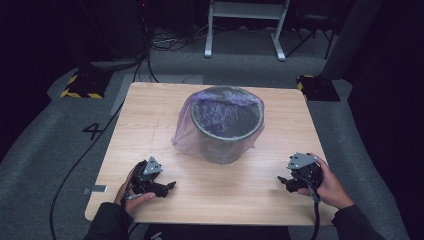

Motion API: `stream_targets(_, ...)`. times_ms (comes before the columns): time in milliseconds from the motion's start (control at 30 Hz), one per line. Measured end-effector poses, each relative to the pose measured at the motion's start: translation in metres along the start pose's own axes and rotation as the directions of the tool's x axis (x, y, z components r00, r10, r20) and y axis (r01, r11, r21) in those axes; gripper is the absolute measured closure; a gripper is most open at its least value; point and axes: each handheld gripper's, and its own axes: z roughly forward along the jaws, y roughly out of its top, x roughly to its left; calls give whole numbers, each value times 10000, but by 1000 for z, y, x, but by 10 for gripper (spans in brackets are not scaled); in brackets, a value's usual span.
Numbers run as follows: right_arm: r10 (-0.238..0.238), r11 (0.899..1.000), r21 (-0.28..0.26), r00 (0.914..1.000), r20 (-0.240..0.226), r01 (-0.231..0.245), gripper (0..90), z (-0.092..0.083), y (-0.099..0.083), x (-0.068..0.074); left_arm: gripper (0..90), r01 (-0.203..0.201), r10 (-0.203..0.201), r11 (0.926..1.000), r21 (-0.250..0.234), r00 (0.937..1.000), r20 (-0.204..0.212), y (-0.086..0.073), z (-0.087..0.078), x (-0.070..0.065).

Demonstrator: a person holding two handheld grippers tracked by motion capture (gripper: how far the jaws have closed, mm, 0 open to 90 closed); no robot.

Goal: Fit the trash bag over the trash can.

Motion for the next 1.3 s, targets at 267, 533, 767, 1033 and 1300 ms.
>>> stream_targets(267, 238, 9993, 285, 9997, 22, -239, 183, 8, -21, 4, 135, 7, -7, 10000, -3, 10000, 3, 0, 0, 0)
stream_targets(533, 1115, 9938, 80, 9933, -293, -1113, 177, 16, -42, 5, 134, -6, 6, 10000, 1, 10000, -2, 0, 0, 0)
stream_targets(767, 2257, 9706, -730, 9725, -567, -2295, 175, 15, -61, 2, 135, -1, 1, 10000, -1, 10000, -2, 0, 0, 0)
stream_targets(1033, 3728, 9119, -1390, 9210, -1125, -3861, 149, 14, -87, -4, 135, -4, 4, 10000, 1, 10000, -3, 0, 0, 0)
stream_targets(1300, 4050, 8968, -1463, 9079, -1079, -4174, 148, 12, -96, -7, 133, 61, -61, 10000, -9, 10000, 33, 0, 0, 0)
